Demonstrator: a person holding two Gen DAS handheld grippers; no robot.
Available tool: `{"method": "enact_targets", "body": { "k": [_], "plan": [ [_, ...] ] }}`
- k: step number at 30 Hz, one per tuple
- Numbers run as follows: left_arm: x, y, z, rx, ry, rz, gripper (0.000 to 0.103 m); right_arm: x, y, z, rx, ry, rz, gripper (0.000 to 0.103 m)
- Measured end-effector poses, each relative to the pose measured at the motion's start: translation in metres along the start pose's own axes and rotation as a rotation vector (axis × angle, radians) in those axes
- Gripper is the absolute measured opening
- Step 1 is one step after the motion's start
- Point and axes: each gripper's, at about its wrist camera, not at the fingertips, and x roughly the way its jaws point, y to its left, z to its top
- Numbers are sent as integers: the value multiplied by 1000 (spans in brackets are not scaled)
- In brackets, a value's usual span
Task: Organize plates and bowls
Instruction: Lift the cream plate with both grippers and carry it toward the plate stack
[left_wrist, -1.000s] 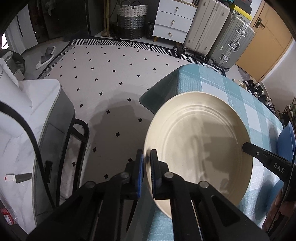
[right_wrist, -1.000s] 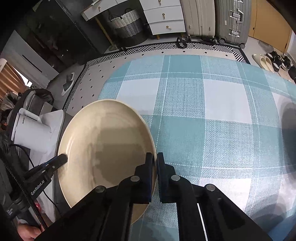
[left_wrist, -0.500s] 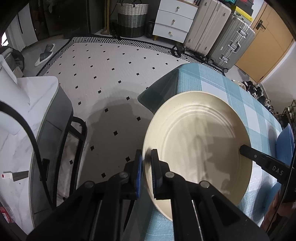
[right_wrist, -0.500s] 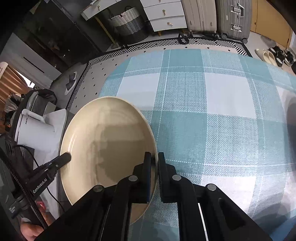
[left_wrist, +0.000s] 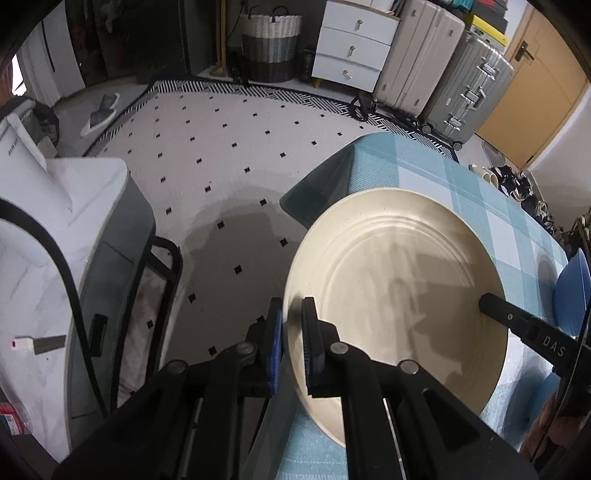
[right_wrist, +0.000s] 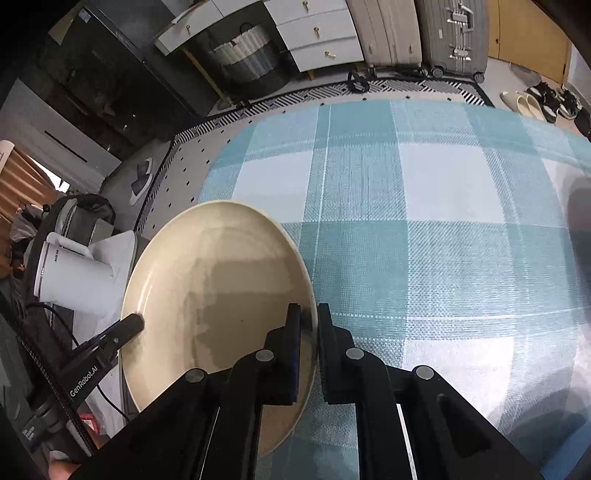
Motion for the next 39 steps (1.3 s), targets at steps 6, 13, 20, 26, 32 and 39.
{"method": "enact_targets", "body": {
  "k": [6, 13, 20, 26, 32, 39],
  "plan": [
    [-19, -5, -2, 7, -18, -6, 6, -21, 2, -2, -2, -19, 4, 8],
    [-43, -11, -15, -32, -43, -29, 6, -53, 0, -16, -15, -42, -1, 8],
    [-57, -21, -45, -37, -29, -38, 6, -88, -6, -40, -14, -52, -23, 7],
    [-81, -21, -68, -47, -35, -37, 7, -115, -3, -65, -22, -56, -15, 7],
    [-105, -22, -88, -52, -57, -24, 7, -137, 0, -91, -15, -53, -9, 7],
    [-122, -26, -109, -33, -54, -18, 7, -157, -2, -115, -3, -49, -7, 7]
  ]
}}
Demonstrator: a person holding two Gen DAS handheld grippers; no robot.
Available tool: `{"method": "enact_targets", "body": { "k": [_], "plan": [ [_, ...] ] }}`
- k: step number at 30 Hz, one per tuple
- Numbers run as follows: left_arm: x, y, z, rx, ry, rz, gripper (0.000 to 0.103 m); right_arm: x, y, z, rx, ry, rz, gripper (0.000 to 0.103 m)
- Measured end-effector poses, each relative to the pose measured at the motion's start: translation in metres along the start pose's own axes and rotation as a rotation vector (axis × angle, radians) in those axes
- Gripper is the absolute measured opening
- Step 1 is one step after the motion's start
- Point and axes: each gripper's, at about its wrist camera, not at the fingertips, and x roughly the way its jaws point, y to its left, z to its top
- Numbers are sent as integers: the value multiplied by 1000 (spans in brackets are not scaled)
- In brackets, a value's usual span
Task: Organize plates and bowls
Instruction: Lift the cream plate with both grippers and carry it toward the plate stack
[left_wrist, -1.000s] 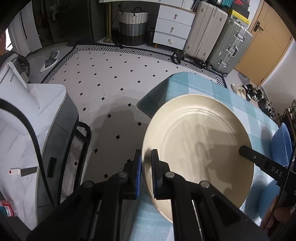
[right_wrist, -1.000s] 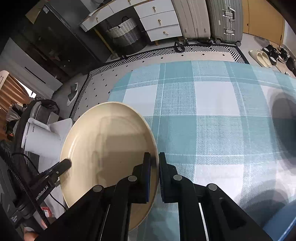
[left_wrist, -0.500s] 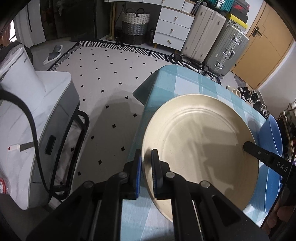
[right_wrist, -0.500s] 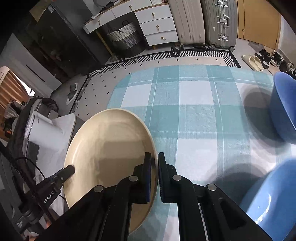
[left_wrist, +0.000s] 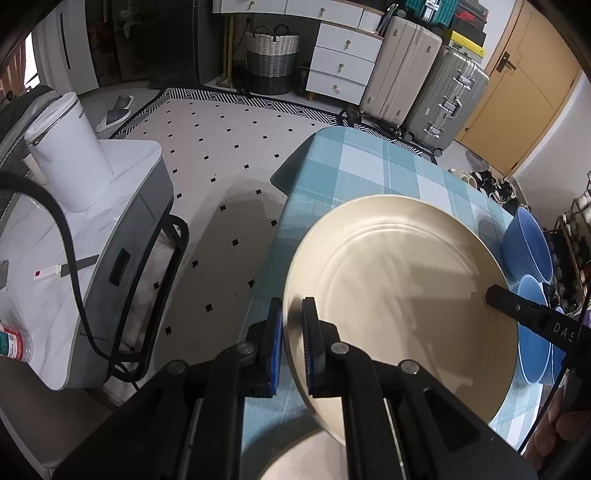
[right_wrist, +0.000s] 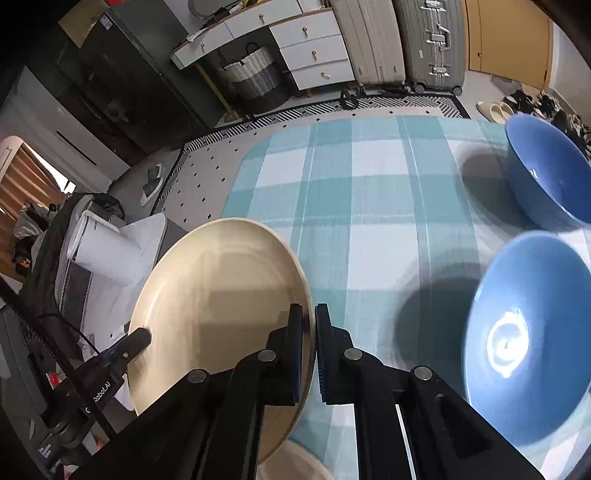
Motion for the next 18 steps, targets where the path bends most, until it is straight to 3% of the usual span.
{"method": "enact_targets", "body": {
  "k": [10, 18],
  "plan": [
    [-35, 3, -43, -31, -47, -30, 7, -29, -9, -42, 22, 2, 26, 7],
    [-60, -1, -78, -11, -74, -6, 7, -56, -8, -80, -2, -17, 36, 7]
  ]
}}
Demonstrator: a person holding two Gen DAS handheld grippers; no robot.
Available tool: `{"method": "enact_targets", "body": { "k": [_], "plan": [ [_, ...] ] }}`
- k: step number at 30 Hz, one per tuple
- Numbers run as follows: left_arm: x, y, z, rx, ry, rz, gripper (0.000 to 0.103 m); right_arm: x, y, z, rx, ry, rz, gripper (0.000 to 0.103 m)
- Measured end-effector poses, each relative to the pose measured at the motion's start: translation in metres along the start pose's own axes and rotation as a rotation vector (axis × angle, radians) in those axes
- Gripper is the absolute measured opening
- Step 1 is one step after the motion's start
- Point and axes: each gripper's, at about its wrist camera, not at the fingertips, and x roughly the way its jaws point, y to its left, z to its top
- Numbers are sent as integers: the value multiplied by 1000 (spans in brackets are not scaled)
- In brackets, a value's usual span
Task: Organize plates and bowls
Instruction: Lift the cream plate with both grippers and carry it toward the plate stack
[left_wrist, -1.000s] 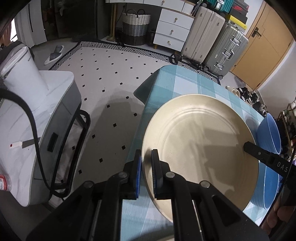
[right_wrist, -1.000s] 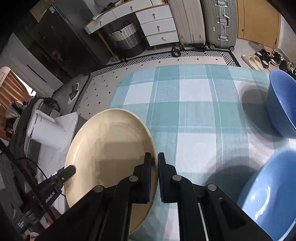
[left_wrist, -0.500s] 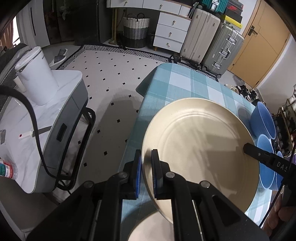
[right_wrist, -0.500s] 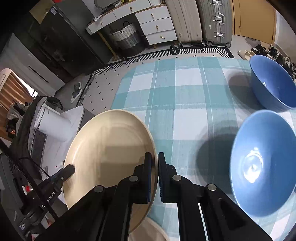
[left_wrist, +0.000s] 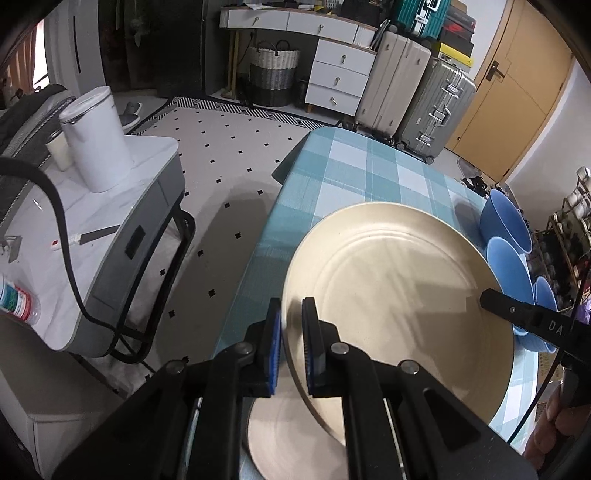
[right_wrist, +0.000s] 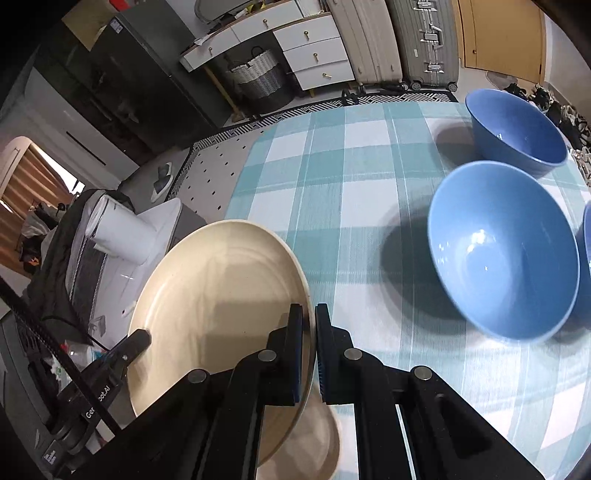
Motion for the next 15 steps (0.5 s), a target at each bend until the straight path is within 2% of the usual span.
{"method": "enact_targets", "body": {
  "k": [5, 8, 15],
  "plan": [
    [-5, 1, -22, -2, 5, 10, 7, -6, -5, -26, 17, -17, 5, 7],
    [-9, -3, -35, 25, -6, 43, 7, -3, -8, -41, 20, -12, 7, 7],
    [-4, 8, -61, 5, 13, 39, 7, 3, -14, -64, 22, -2, 26, 7]
  ]
}}
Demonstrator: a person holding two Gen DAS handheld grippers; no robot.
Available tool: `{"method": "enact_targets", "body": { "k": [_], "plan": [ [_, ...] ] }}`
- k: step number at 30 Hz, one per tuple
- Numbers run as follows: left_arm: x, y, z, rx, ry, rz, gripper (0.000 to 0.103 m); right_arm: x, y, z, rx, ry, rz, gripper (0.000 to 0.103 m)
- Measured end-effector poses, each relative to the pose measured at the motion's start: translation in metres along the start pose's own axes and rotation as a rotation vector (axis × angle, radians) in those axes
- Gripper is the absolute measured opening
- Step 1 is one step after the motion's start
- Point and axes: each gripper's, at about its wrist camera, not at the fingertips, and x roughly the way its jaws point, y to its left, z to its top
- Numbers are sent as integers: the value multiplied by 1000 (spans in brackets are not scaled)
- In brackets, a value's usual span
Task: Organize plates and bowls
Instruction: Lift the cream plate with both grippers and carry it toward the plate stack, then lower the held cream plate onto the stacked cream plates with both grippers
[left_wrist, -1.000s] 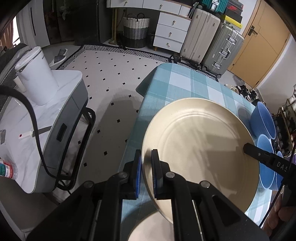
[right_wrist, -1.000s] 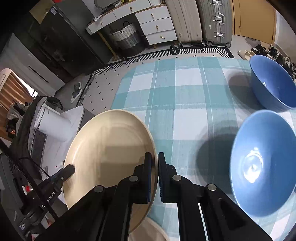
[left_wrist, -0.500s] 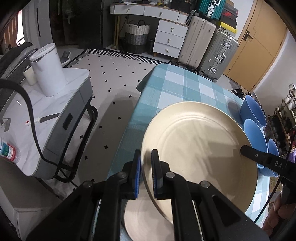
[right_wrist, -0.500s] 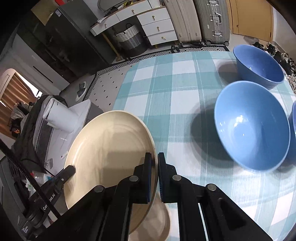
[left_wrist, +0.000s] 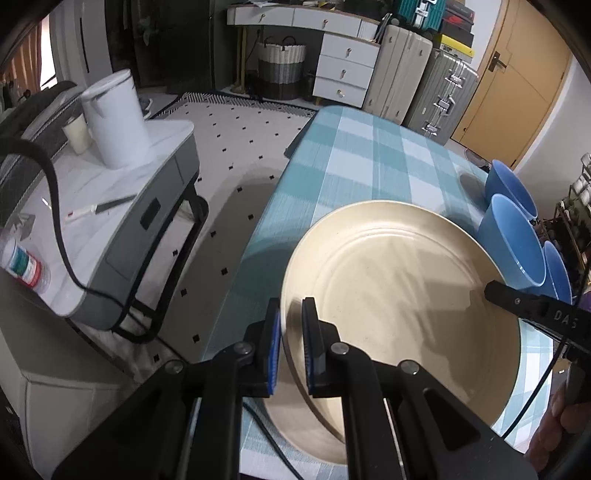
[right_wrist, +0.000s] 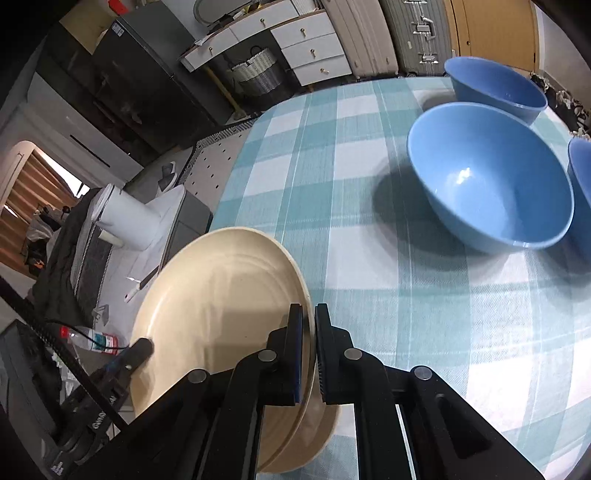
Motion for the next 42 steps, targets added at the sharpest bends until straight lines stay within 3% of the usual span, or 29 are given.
{"method": "enact_targets", "body": {
  "k": [7, 23, 42],
  "plan": [
    [7, -1, -24, 41, -6, 45, 9, 11, -1, -21, -33, 6, -34, 7],
    [23, 10, -51, 56, 34, 73, 11, 29, 0, -57, -102, 20, -43, 7],
    [32, 7, -52, 73, 70, 101, 11, 37, 10, -71, -239, -33, -125, 8]
  ]
}}
